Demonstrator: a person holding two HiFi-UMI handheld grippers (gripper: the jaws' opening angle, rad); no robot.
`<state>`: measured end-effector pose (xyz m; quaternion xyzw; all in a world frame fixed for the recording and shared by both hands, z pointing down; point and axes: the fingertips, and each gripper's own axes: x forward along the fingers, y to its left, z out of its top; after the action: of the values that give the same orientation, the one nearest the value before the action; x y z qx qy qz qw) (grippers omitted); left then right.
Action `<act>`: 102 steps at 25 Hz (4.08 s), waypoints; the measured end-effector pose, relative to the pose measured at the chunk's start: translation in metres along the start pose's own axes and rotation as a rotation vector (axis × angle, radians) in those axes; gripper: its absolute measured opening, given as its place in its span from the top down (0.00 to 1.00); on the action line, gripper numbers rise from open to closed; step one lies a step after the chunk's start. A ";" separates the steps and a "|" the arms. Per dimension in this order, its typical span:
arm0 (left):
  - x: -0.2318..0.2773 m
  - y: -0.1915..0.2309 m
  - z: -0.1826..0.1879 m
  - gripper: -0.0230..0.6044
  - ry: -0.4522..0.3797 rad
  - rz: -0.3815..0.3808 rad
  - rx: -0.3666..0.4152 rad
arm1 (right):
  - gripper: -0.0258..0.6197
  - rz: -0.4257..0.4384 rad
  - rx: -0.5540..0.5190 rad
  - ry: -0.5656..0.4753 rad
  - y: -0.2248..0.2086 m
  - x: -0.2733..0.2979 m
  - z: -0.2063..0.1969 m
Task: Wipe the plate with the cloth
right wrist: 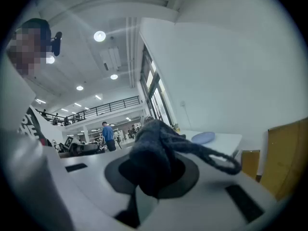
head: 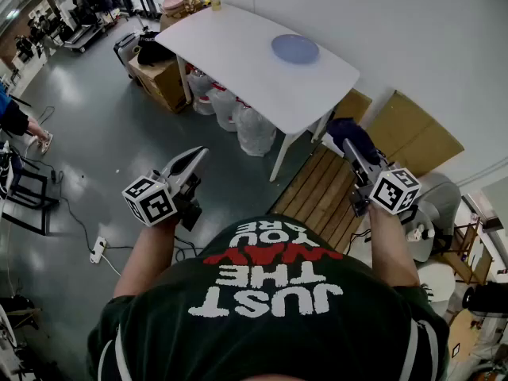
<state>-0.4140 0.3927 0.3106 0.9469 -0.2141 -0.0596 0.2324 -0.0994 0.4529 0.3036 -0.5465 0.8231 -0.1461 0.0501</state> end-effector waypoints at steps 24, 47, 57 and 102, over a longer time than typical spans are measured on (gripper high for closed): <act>0.000 0.040 0.000 0.95 0.007 0.000 -0.052 | 0.88 -0.023 0.054 -0.034 -0.011 0.022 0.011; 0.375 0.226 0.035 0.95 -0.029 0.201 -0.098 | 0.88 0.276 -0.001 0.113 -0.364 0.300 0.084; 0.489 0.306 0.040 0.95 0.059 0.324 -0.097 | 0.88 0.397 -0.014 0.182 -0.440 0.386 0.096; 0.655 0.582 -0.096 0.92 0.692 0.430 -0.381 | 0.88 0.481 -0.608 0.876 -0.452 0.700 -0.137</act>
<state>-0.0233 -0.3172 0.6575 0.7853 -0.3008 0.2719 0.4678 -0.0112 -0.3245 0.6217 -0.2229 0.8730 -0.1001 -0.4221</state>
